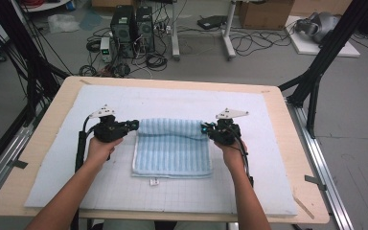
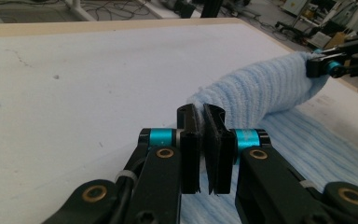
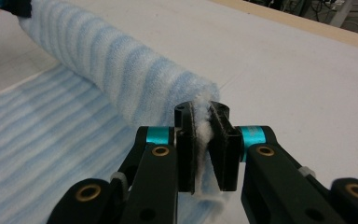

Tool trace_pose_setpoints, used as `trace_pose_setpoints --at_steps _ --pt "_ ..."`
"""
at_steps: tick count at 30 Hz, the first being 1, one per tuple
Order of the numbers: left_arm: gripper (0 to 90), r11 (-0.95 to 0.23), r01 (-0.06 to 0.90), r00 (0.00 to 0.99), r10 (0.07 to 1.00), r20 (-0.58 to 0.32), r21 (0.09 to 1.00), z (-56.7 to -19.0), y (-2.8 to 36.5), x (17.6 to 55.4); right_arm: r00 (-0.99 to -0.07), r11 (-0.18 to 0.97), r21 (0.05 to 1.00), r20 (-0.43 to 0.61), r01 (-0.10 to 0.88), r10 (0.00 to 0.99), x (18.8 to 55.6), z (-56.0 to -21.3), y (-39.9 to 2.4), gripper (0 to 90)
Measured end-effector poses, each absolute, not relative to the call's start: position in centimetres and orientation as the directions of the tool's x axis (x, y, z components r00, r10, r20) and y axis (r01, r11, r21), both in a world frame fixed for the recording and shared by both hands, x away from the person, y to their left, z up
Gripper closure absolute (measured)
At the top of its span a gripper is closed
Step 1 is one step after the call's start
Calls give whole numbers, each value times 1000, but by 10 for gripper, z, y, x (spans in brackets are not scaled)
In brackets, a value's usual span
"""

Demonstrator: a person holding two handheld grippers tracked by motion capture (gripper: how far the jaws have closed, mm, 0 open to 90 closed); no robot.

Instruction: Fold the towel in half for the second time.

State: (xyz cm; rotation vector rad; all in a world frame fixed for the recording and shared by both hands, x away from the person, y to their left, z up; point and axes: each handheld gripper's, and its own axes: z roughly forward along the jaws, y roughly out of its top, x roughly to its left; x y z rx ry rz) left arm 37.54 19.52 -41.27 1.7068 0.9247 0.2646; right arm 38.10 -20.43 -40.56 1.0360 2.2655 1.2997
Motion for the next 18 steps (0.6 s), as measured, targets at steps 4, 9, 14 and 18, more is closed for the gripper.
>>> trace_pose_setpoints --at_steps 4,9,14,18 --pt "848 -75 429 678 686 -266 900 -415 196 364 -685 323 846 66 424 726 371 -405 -204 816" --pt "847 -79 429 688 674 -269 900 -419 199 353 -696 324 848 72 420 715 357 -409 -204 815" --pt "846 -92 418 701 665 -257 904 -422 201 340 -702 330 848 67 414 709 345 -414 -205 812" --pt "845 -100 417 711 655 -256 903 -426 200 330 -700 327 850 67 414 711 336 -417 -207 809"
